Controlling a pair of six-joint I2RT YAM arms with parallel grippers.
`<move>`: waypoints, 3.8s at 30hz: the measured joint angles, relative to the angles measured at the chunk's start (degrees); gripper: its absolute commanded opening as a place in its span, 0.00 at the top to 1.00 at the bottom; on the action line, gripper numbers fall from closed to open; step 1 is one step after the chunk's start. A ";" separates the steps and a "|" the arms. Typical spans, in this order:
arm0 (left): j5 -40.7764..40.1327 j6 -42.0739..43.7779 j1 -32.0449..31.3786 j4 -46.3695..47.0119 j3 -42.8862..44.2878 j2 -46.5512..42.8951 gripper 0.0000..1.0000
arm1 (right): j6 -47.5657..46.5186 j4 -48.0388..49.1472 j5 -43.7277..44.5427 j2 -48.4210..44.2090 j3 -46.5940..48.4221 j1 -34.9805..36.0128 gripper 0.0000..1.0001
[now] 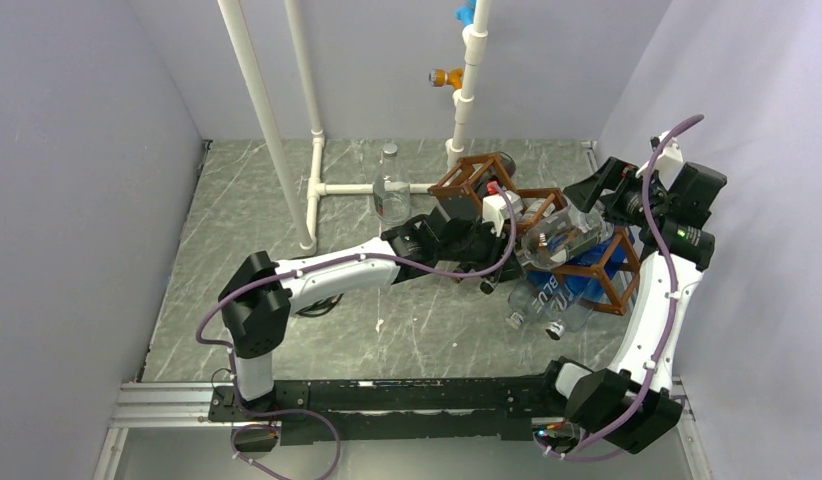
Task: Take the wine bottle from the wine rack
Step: Pick up the wine bottle from the wine rack.
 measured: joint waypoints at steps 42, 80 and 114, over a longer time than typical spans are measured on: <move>-10.93 3.45 1.29 -3.30 -0.09 -10.19 1.00 | 7.43 4.81 -3.32 1.22 -0.46 5.16 0.07; -14.88 3.85 3.96 -3.37 -3.93 -18.84 1.00 | 21.70 14.34 -8.63 3.26 -2.14 12.79 0.07; -23.15 3.96 3.96 -8.52 -17.27 -31.93 1.00 | 25.09 20.13 -6.99 11.61 -3.26 29.57 0.08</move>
